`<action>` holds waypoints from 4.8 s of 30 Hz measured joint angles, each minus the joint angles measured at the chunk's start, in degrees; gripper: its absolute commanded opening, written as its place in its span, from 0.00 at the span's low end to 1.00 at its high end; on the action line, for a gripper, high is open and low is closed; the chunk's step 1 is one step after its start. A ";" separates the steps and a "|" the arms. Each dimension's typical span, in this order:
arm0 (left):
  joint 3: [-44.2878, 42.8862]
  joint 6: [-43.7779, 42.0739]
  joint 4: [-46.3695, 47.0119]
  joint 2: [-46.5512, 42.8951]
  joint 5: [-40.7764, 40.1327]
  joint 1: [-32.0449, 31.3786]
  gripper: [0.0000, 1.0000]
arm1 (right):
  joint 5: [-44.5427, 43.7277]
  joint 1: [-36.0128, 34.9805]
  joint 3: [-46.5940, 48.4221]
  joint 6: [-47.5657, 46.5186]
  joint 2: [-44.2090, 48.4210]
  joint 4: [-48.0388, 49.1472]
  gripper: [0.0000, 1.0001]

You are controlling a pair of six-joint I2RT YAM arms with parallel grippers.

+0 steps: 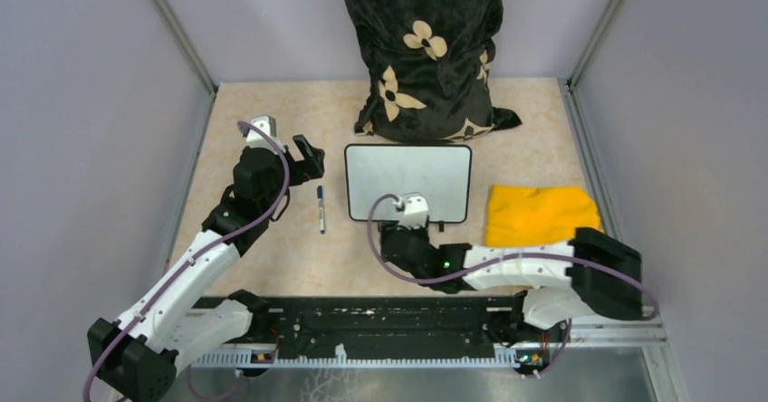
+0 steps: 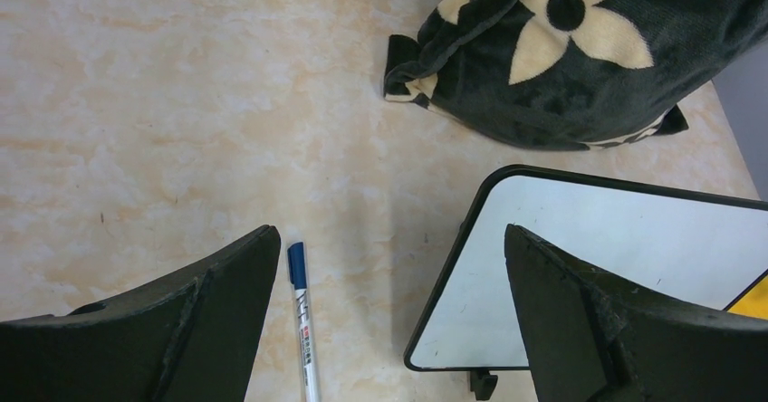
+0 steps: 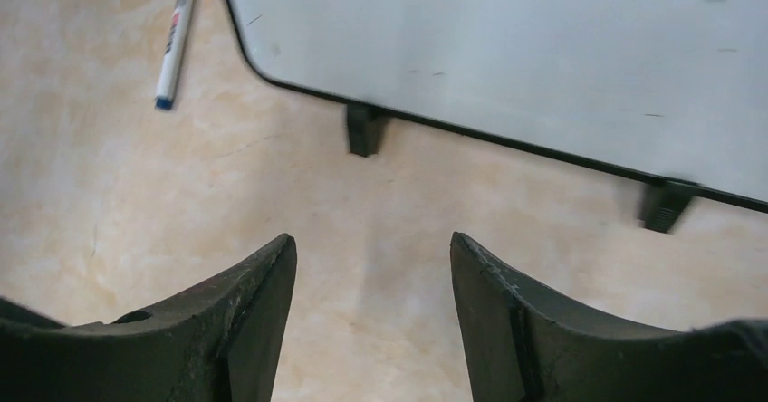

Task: Write a sentence on the whiteboard
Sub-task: Move the whiteboard to the center of the board, then open the whiteboard marker at the center of the board.

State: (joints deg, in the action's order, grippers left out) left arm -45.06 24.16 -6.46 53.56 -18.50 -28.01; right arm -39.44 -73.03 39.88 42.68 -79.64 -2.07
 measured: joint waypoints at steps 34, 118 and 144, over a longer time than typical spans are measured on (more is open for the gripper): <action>0.02 -0.46 0.07 0.76 1.18 -0.02 0.99 | 5.53 21.81 -16.06 0.83 10.01 -1.01 0.41; -16.74 2.12 -20.65 44.04 6.60 6.38 0.95 | 16.41 30.05 -13.92 -11.28 50.53 -16.83 0.98; -17.11 1.88 -23.61 47.56 5.88 6.91 0.60 | 18.93 30.05 -13.92 -13.57 50.84 -16.31 0.95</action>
State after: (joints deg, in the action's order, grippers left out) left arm -62.17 26.04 -30.06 101.12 -12.62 -21.10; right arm -20.51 -42.98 25.96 29.10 -28.80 -18.37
